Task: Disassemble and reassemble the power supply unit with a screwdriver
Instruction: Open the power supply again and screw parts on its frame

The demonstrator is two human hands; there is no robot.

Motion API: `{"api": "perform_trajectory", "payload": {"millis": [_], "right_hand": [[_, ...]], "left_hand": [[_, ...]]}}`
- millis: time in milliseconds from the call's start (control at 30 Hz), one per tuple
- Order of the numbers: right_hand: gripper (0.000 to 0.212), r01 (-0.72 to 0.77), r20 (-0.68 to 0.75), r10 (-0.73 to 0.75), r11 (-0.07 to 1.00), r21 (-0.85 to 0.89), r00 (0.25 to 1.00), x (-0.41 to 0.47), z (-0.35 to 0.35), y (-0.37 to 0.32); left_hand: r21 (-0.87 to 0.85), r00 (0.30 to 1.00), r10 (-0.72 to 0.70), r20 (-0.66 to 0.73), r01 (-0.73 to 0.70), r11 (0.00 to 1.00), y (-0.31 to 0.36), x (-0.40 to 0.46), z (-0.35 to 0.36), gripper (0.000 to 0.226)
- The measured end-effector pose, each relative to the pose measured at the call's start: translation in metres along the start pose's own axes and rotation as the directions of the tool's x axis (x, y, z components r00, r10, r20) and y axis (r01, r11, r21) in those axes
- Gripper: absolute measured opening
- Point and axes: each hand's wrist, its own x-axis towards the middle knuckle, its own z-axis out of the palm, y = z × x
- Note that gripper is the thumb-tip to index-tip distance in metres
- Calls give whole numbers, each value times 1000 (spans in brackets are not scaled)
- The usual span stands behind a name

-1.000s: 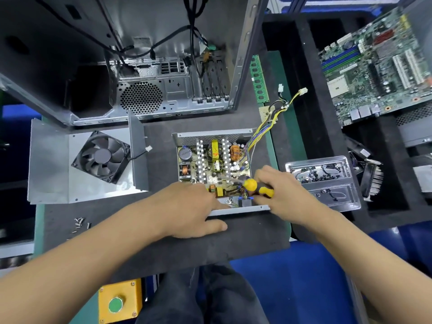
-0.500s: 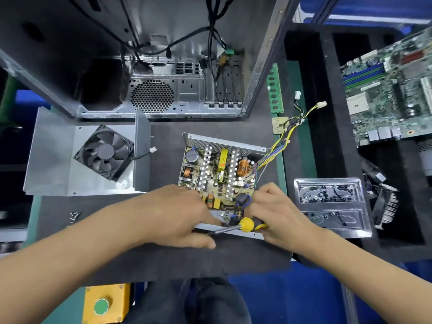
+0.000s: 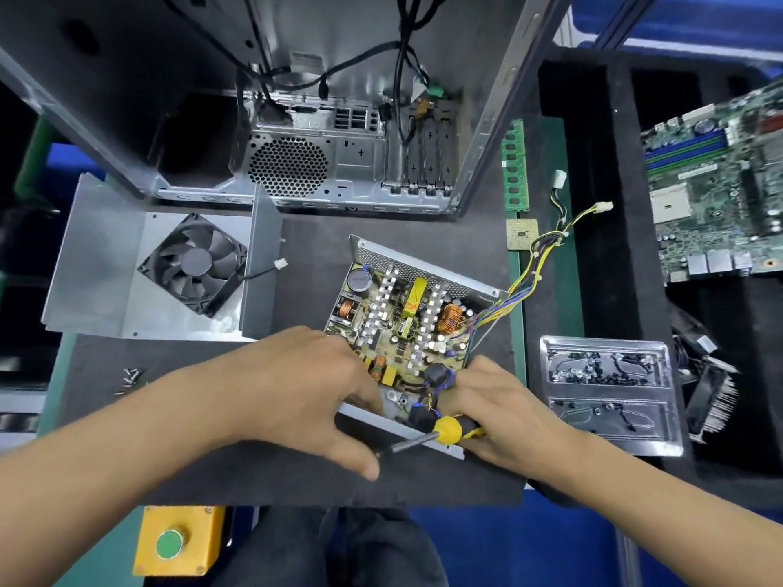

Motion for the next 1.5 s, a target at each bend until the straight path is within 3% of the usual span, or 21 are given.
{"api": "perform_trajectory", "payload": {"millis": [67,133,167,233,267,333,433,633,733,900,1033,1100,1167,1233,1333,1433,1500], "right_hand": [[24,-13,-79,15,1000,28,997,-8,-7,-3],[31,-147,-206,169,982,117,964,-16,-19,-16],[33,-247,-275,296,948,199,915,-17,-27,-27],[34,-410,-359,592,783,468,721,-8,-43,-51],[38,-413,-355,699,676,610,621,-1,-48,-60],[46,-342,-283,796,509,790,535,15,-56,-77],[41,-302,-146,840,343,890,522,42,-65,-107],[42,-271,-73,873,227,935,482,66,-75,-132],[42,-289,-68,885,222,931,462,70,-77,-137],[43,-261,-44,893,177,949,448,78,-73,-140],[34,-236,-42,877,175,956,479,82,-71,-138],[37,-312,-40,872,217,925,487,85,-72,-139],[46,-455,-85,870,334,825,485,84,-75,-139],[50,-552,-147,844,458,697,515,78,-77,-137],[30,-540,-209,777,577,613,594,67,-79,-135],[5,-444,-230,791,528,723,566,61,-80,-133],[6,-360,-217,816,453,816,535,60,-81,-132]], "left_hand": [[12,993,23,-113,-22,1000,2,-5,1,83],[62,952,73,-296,-57,996,6,-10,2,71],[104,914,97,-394,-61,993,7,-12,3,66],[142,825,115,-554,-42,989,11,-13,8,63],[122,782,97,-615,-27,992,15,-13,10,64],[-12,695,-9,-719,0,1000,26,-10,12,61],[-255,524,-190,-830,-56,965,51,-2,6,35],[-414,418,-302,-857,-209,886,75,-5,-13,14],[-470,399,-358,-844,-229,853,77,-10,-17,27],[-421,405,-312,-860,-216,881,74,-15,-24,29],[-503,370,-416,-831,-180,845,72,-13,-18,25],[-630,371,-533,-760,-223,744,72,-12,-16,21],[-739,412,-619,-668,-273,616,70,-9,-19,6],[-831,482,-682,-551,-395,392,66,-6,-23,18],[-841,580,-721,-379,-540,7,58,-3,-31,30],[-816,632,-729,-263,-549,-181,55,0,-34,29],[-796,660,-710,-246,-555,-240,52,1,-35,25]]}}
